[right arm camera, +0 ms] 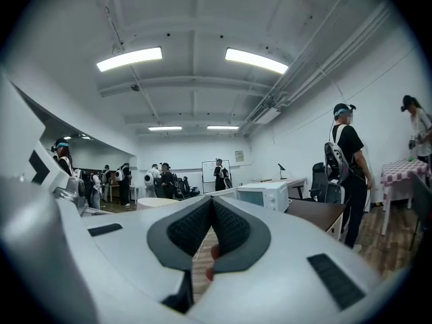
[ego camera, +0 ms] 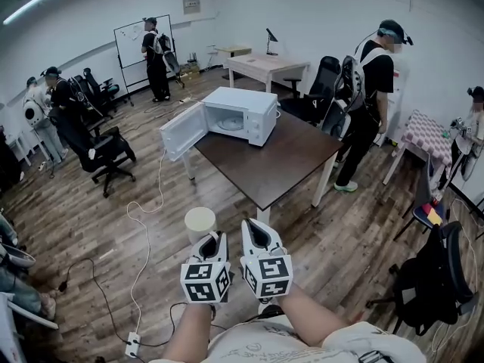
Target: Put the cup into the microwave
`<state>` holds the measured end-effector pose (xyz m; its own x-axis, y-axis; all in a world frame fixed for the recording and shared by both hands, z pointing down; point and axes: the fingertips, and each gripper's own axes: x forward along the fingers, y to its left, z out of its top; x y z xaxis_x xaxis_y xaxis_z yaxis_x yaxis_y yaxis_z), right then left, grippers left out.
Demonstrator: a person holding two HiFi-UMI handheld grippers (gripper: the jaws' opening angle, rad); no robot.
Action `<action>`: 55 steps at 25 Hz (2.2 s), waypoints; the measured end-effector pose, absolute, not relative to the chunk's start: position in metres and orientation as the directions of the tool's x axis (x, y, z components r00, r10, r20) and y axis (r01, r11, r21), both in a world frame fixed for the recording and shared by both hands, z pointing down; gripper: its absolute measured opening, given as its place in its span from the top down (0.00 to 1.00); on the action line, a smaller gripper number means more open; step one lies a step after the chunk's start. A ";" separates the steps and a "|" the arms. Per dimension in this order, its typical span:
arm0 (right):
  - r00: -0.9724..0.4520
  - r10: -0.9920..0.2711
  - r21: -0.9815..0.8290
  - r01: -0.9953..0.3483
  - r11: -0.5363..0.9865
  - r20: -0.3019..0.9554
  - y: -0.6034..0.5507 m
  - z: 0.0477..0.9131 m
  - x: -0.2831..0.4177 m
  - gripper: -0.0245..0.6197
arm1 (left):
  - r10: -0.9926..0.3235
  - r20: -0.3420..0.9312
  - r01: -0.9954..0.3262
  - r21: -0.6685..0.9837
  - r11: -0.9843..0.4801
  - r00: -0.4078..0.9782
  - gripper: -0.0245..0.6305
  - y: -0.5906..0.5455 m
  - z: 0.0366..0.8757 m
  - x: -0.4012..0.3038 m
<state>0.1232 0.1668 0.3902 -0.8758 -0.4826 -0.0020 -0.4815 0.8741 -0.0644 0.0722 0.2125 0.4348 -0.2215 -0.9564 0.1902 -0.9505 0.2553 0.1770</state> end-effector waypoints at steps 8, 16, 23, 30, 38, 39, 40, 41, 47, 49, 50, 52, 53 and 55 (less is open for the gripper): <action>-0.876 -0.483 -0.068 -0.482 0.874 -0.005 0.142 0.400 0.090 0.94 | -0.956 0.191 -0.954 0.163 0.253 -0.221 0.91 0.190 0.443 0.041; -0.867 -0.498 -0.096 -0.494 0.864 -0.024 0.080 0.404 0.035 0.94 | -0.958 0.199 -0.964 0.130 0.233 -0.205 0.91 0.132 0.449 -0.011; -0.857 -0.515 -0.104 -0.511 0.854 -0.023 0.000 0.395 -0.014 0.94 | -0.962 0.205 -0.969 0.131 0.210 -0.180 0.91 0.052 0.445 -0.059; -0.841 -0.541 -0.091 -0.537 0.839 -0.019 -0.071 0.393 -0.048 0.94 | -0.968 0.200 -0.975 0.132 0.180 -0.151 0.91 -0.022 0.441 -0.096; -0.816 -0.579 -0.103 -0.576 0.811 0.001 -0.140 0.403 -0.060 0.94 | -0.973 0.202 -0.978 0.155 0.140 -0.107 0.91 -0.092 0.450 -0.112; -0.814 -0.580 -0.099 -0.578 0.810 0.009 -0.146 0.405 -0.060 0.94 | -0.973 0.206 -0.978 0.160 0.137 -0.103 0.91 -0.100 0.451 -0.113; -0.813 -0.582 -0.096 -0.581 0.808 0.015 -0.153 0.406 -0.059 0.94 | -0.973 0.209 -0.977 0.164 0.136 -0.100 0.91 -0.107 0.452 -0.114; -0.811 -0.585 -0.092 -0.584 0.807 0.019 -0.159 0.407 -0.059 0.94 | -0.972 0.212 -0.977 0.167 0.135 -0.098 0.91 -0.114 0.453 -0.115; -0.796 -0.604 -0.088 -0.605 0.791 0.048 -0.195 0.418 -0.063 0.94 | -0.974 0.213 -0.975 0.186 0.121 -0.080 0.91 -0.152 0.462 -0.129; -0.793 -0.606 -0.085 -0.609 0.789 0.056 -0.204 0.422 -0.067 0.94 | -0.974 0.215 -0.976 0.185 0.118 -0.077 0.91 -0.163 0.465 -0.136; -0.792 -0.607 -0.082 -0.610 0.788 0.059 -0.208 0.424 -0.070 0.94 | -0.974 0.216 -0.976 0.185 0.116 -0.075 0.91 -0.168 0.467 -0.140; -0.792 -0.607 -0.071 -0.610 0.789 0.061 -0.217 0.425 -0.078 0.94 | -0.974 0.216 -0.976 0.187 0.112 -0.070 0.91 -0.181 0.470 -0.151; -0.793 -0.606 -0.067 -0.609 0.790 0.062 -0.222 0.425 -0.082 0.94 | -0.974 0.215 -0.975 0.191 0.110 -0.067 0.91 -0.186 0.472 -0.156; -0.795 -0.604 -0.063 -0.607 0.792 0.063 -0.231 0.426 -0.091 0.94 | -0.975 0.211 -0.975 0.197 0.106 -0.063 0.91 -0.197 0.474 -0.167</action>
